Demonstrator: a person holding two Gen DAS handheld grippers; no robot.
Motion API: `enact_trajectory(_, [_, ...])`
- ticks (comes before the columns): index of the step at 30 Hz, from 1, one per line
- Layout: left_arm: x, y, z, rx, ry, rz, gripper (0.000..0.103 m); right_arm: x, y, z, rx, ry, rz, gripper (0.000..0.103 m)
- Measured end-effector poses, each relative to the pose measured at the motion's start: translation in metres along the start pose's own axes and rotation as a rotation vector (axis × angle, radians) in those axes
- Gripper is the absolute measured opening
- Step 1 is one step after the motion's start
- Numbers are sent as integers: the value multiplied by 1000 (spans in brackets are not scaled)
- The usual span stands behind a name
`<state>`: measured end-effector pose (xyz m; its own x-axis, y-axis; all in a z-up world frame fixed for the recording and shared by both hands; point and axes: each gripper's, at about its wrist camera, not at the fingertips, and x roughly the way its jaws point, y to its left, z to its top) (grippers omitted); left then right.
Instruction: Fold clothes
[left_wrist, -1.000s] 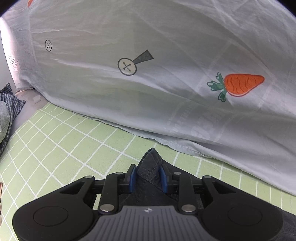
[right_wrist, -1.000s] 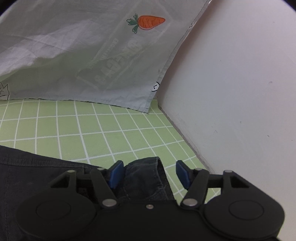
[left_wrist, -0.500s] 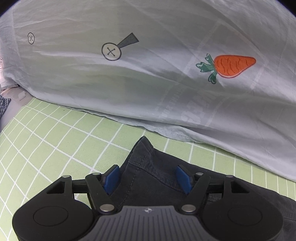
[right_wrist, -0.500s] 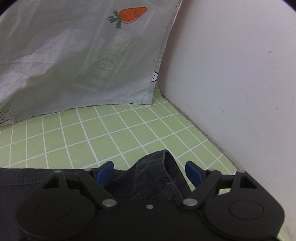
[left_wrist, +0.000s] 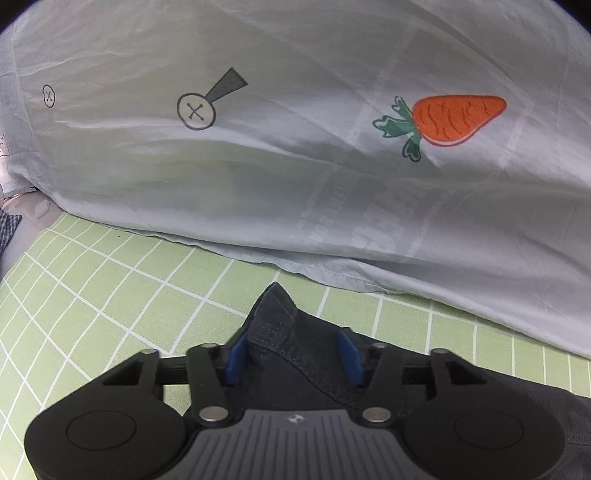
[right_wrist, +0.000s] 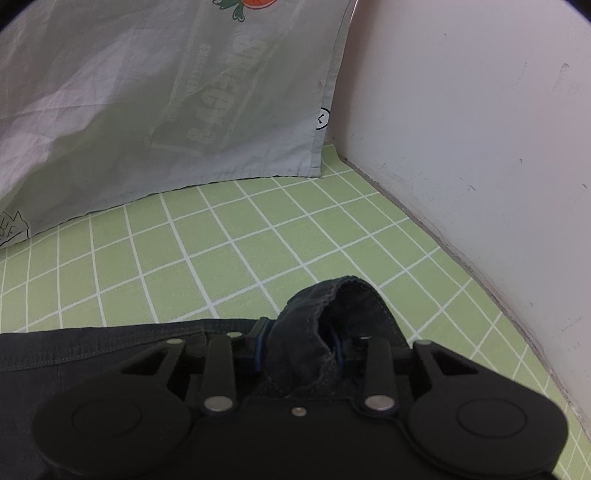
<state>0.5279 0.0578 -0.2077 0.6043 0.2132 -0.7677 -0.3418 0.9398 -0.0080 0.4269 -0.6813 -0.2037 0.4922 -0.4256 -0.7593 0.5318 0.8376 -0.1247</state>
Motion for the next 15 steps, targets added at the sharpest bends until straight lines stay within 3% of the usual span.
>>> enact_trajectory(2, [-5,4,0,-41,-10,-25,17,-2,2,1,-5,-12,9,23])
enact_trajectory(3, [-10,5,0,-49,-23,-28,16,-5,3,1,-13,-22,14,13])
enact_trajectory(11, [-82,14,2,-70,-126,-62,16,-53,-6,7,-35,-93,22,13])
enact_trajectory(15, [-125,23,-15,-94,-150,-84,16,-91,-17,1,-28,-127,66,13])
